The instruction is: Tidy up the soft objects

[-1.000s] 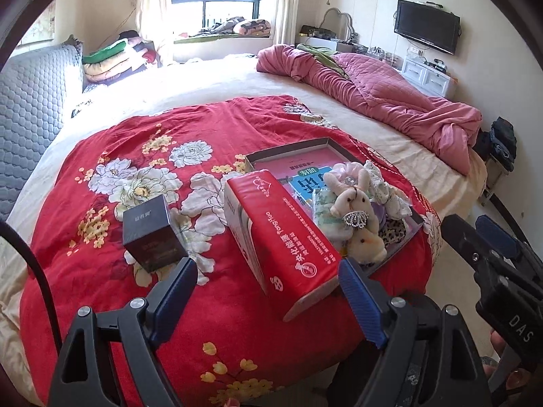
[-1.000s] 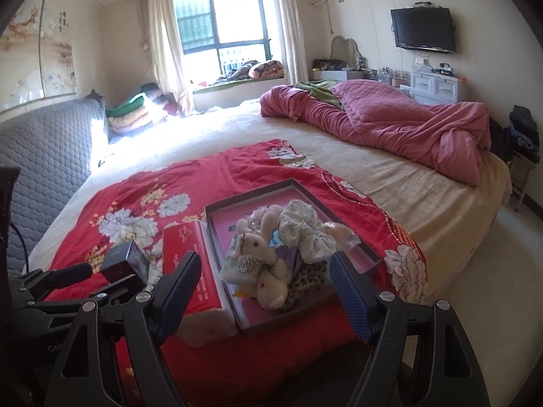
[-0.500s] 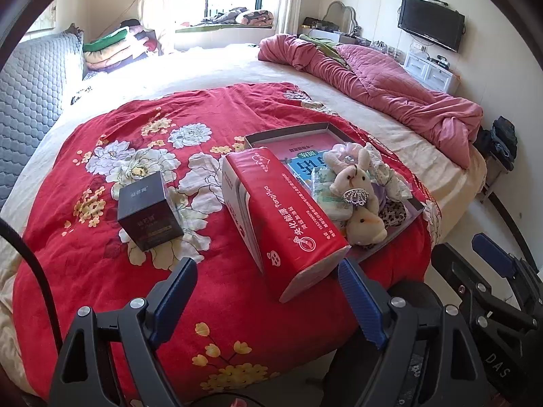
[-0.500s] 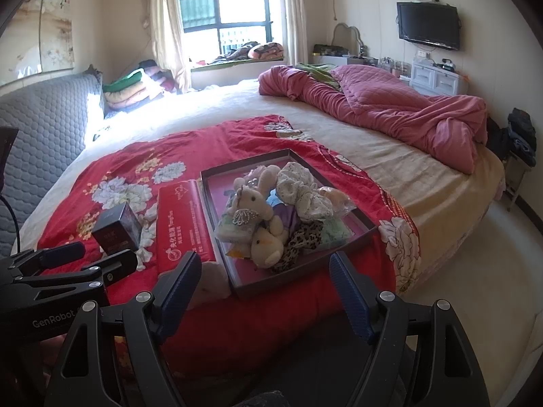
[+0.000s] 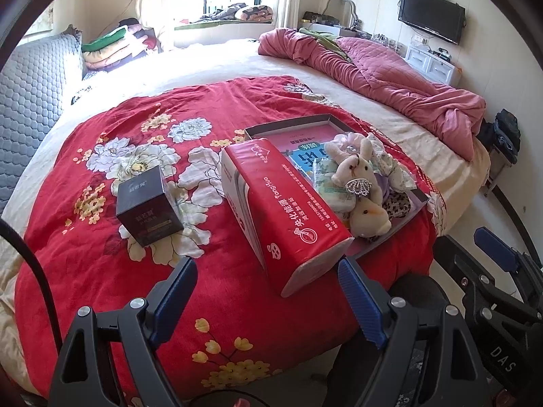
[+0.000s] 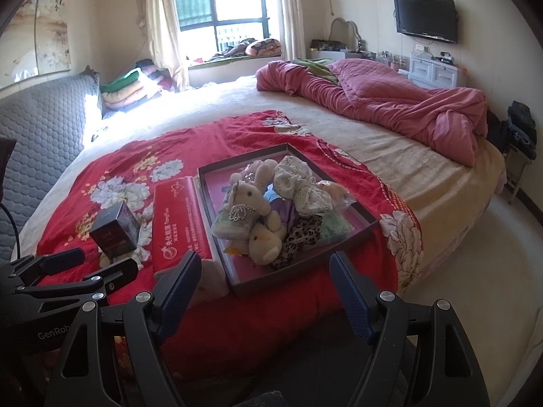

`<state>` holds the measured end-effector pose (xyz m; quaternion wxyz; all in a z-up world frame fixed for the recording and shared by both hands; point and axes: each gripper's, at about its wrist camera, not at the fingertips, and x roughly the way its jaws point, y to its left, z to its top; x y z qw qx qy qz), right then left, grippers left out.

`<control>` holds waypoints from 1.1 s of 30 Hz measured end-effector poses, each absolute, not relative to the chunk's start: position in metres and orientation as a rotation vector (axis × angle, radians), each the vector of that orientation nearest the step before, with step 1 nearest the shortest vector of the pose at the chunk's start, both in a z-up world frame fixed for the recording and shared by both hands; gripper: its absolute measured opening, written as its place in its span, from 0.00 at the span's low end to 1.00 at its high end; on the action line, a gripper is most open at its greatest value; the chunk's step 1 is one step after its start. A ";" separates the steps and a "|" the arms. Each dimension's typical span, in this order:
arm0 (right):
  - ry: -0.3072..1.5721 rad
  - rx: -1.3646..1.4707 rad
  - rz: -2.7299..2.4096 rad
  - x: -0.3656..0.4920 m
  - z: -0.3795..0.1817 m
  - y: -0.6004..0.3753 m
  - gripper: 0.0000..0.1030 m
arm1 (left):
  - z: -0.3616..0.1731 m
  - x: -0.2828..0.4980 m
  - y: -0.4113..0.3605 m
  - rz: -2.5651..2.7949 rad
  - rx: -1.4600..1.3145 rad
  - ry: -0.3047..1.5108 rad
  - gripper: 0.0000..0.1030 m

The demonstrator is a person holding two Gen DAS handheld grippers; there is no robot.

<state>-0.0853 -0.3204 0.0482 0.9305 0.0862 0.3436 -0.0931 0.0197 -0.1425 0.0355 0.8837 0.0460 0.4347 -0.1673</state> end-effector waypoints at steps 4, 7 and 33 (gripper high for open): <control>0.707 0.176 -0.191 -0.085 0.047 -0.320 0.77 | 0.035 0.019 -0.143 -0.347 0.098 0.908 0.82; 0.708 0.175 -0.191 -0.085 0.047 -0.320 0.77 | 0.035 0.019 -0.143 -0.346 0.098 0.908 0.82; 0.714 0.182 -0.191 -0.086 0.045 -0.321 0.77 | 0.033 0.019 -0.142 -0.338 0.105 0.917 0.82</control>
